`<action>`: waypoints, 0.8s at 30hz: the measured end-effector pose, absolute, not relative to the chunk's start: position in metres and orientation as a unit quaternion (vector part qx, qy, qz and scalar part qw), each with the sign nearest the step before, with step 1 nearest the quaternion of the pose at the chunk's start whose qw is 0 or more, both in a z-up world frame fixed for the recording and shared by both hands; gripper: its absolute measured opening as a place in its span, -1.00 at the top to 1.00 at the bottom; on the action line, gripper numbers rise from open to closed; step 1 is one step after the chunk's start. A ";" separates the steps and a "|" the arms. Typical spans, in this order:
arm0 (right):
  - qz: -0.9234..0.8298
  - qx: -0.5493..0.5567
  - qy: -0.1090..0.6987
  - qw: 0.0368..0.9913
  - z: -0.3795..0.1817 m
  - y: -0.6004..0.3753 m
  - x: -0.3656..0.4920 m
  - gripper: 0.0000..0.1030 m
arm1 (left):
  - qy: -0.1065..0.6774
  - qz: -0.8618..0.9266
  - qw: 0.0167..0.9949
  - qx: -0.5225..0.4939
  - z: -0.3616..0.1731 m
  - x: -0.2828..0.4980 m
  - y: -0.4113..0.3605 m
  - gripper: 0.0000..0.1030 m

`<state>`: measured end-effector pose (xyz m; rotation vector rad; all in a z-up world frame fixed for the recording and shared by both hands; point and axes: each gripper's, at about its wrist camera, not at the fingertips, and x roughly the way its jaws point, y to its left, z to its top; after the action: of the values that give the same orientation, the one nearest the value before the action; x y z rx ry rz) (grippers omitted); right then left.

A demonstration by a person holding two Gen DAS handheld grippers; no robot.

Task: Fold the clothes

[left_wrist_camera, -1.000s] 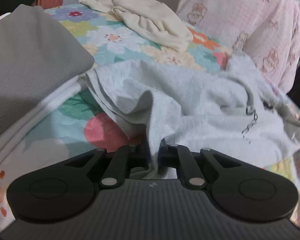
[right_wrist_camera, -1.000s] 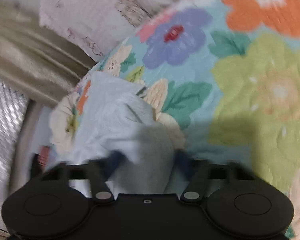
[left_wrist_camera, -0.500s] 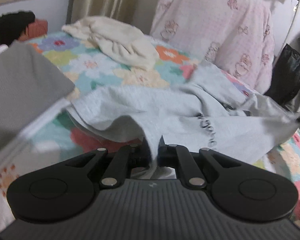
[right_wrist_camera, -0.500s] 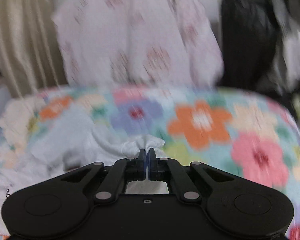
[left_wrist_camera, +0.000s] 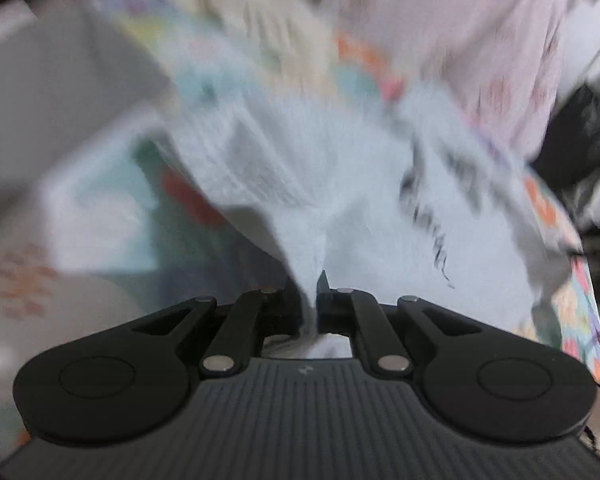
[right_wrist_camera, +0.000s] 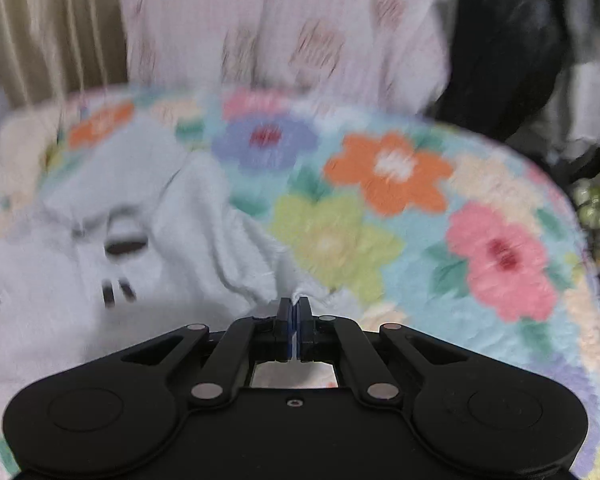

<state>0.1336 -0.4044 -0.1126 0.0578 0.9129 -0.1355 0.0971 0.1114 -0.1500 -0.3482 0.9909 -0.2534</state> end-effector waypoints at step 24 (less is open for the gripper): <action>-0.059 0.047 0.109 0.991 0.187 -0.387 0.118 0.99 | 0.153 -0.102 0.969 -0.164 0.134 0.117 0.152 0.90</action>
<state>0.1179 -0.3875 0.1874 0.0941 0.2181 -0.1190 0.1168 0.1515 0.1338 -0.3317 0.3090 -0.2054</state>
